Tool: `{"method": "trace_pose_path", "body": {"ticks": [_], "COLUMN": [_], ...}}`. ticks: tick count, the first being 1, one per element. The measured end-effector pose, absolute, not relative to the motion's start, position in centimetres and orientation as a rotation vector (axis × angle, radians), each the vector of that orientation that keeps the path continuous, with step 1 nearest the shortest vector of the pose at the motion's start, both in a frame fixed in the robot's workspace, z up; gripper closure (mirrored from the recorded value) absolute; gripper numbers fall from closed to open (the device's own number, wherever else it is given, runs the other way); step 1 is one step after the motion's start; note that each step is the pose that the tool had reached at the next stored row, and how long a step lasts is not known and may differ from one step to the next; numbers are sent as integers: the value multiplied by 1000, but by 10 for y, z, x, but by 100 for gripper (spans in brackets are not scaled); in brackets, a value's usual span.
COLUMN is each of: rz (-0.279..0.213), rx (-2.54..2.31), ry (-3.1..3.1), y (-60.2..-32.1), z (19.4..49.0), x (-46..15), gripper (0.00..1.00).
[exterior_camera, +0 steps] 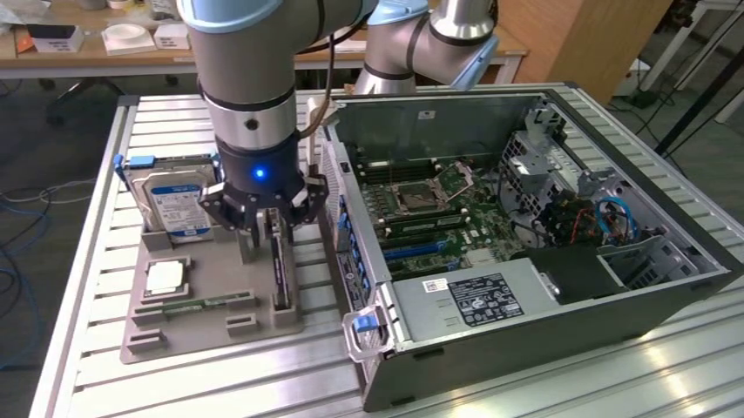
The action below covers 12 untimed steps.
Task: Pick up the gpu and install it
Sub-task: 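Pick up the gpu and move the gpu toward the slot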
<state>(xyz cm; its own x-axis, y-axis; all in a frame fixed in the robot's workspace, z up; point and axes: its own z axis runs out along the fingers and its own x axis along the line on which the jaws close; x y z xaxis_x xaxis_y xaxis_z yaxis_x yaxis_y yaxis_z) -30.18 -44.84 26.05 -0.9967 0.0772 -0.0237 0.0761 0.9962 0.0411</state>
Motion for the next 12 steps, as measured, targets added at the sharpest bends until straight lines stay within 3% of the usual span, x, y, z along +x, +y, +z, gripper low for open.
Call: {"method": "trace_pose_path", "body": {"ticks": [12], "rz": [63], "rx": [119], "ry": [3114], "y": [-454], "z": [247], "x": [-302], "gripper": [53]}}
